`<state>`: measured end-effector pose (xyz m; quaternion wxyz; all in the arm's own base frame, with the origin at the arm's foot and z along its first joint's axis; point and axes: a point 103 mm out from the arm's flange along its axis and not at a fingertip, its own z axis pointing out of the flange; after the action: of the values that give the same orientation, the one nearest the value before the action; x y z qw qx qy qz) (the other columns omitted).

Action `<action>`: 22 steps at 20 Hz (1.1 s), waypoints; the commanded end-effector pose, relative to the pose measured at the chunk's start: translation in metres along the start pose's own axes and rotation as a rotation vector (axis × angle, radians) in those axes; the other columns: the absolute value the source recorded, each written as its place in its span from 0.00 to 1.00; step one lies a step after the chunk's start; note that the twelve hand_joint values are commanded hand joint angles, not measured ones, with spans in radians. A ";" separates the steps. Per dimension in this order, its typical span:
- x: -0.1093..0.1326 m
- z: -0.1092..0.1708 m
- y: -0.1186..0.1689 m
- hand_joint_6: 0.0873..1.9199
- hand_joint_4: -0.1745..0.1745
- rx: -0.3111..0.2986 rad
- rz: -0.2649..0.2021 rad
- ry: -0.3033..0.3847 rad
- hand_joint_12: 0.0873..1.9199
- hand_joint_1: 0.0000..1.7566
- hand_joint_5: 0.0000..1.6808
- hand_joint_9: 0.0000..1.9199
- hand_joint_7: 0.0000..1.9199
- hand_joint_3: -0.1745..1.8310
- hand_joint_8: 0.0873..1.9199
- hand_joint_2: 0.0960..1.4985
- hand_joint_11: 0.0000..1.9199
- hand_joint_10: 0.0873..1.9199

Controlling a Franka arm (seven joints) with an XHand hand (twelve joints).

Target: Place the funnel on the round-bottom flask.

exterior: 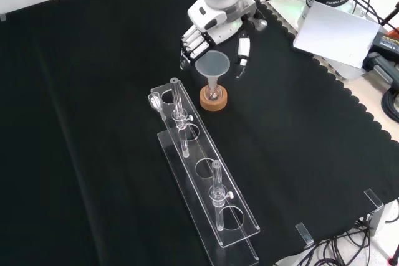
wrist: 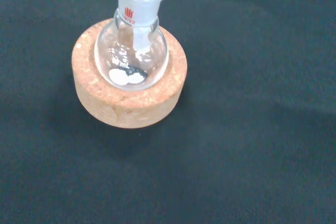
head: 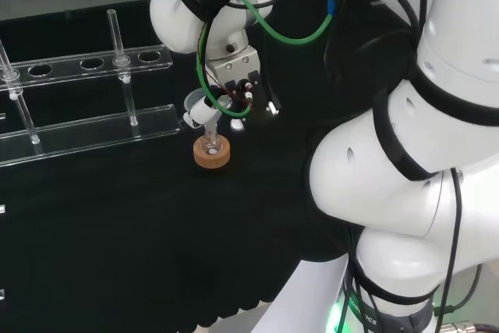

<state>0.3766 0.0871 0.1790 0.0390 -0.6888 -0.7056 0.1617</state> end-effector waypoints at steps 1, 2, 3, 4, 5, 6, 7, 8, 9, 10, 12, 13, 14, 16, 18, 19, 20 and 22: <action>-0.016 -0.042 -0.021 0.00 0.32 -0.190 -0.065 0.116 0.76 0.19 0.13 0.14 0.01 0.19 0.35 0.41 0.14 0.40; -0.019 -0.047 -0.023 0.00 0.32 -0.201 -0.065 0.120 0.76 0.19 0.13 0.14 0.02 0.19 0.35 0.41 0.14 0.40; -0.021 -0.052 -0.025 0.00 0.32 -0.209 -0.066 0.128 0.76 0.18 0.13 0.14 0.02 0.19 0.35 0.41 0.14 0.40; -0.025 -0.057 -0.026 0.00 0.32 -0.218 -0.066 0.134 0.76 0.18 0.13 0.15 0.02 0.19 0.35 0.41 0.14 0.40; -0.028 -0.062 -0.028 0.00 0.32 -0.229 -0.068 0.136 0.76 0.18 0.13 0.15 0.02 0.19 0.35 0.41 0.14 0.40; -0.032 -0.066 -0.029 0.00 0.32 -0.235 -0.069 0.136 0.76 0.18 0.13 0.15 0.02 0.18 0.36 0.41 0.14 0.39; -0.036 -0.070 -0.030 0.00 0.31 -0.239 -0.066 0.135 0.76 0.18 0.13 0.16 0.02 0.18 0.36 0.41 0.14 0.39; -0.040 -0.074 -0.031 0.00 0.31 -0.240 -0.065 0.140 0.75 0.18 0.14 0.17 0.02 0.18 0.36 0.42 0.15 0.38; -0.045 -0.077 -0.032 0.00 0.31 -0.243 -0.062 0.143 0.75 0.18 0.14 0.18 0.03 0.18 0.36 0.42 0.15 0.38; -0.049 -0.080 -0.032 0.00 0.31 -0.244 -0.059 0.152 0.75 0.18 0.14 0.19 0.04 0.17 0.36 0.43 0.15 0.37; -0.058 -0.085 -0.031 0.00 0.31 -0.238 -0.053 0.176 0.75 0.18 0.15 0.21 0.05 0.17 0.36 0.43 0.16 0.36; -0.062 -0.088 -0.030 0.00 0.31 -0.229 -0.047 0.189 0.74 0.18 0.15 0.21 0.05 0.17 0.36 0.44 0.16 0.36; -0.066 -0.089 -0.029 0.00 0.31 -0.234 -0.046 0.209 0.74 0.19 0.16 0.22 0.06 0.17 0.36 0.45 0.17 0.35; -0.073 -0.092 -0.026 0.00 0.31 -0.234 -0.046 0.228 0.73 0.20 0.17 0.23 0.06 0.17 0.36 0.46 0.18 0.35; -0.080 -0.094 -0.023 0.00 0.31 -0.229 -0.047 0.237 0.72 0.22 0.19 0.25 0.07 0.17 0.36 0.47 0.20 0.34; -0.084 -0.094 -0.021 0.00 0.31 -0.224 -0.049 0.237 0.71 0.22 0.19 0.26 0.07 0.17 0.36 0.47 0.21 0.33; -0.086 -0.094 -0.019 0.00 0.31 -0.219 -0.048 0.237 0.71 0.23 0.20 0.26 0.07 0.17 0.36 0.47 0.21 0.33; -0.090 -0.094 -0.014 0.00 0.31 -0.212 -0.053 0.243 0.70 0.24 0.20 0.27 0.08 0.17 0.35 0.47 0.22 0.32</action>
<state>0.3843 0.0241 0.2845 0.0376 -0.6919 -0.7210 0.0028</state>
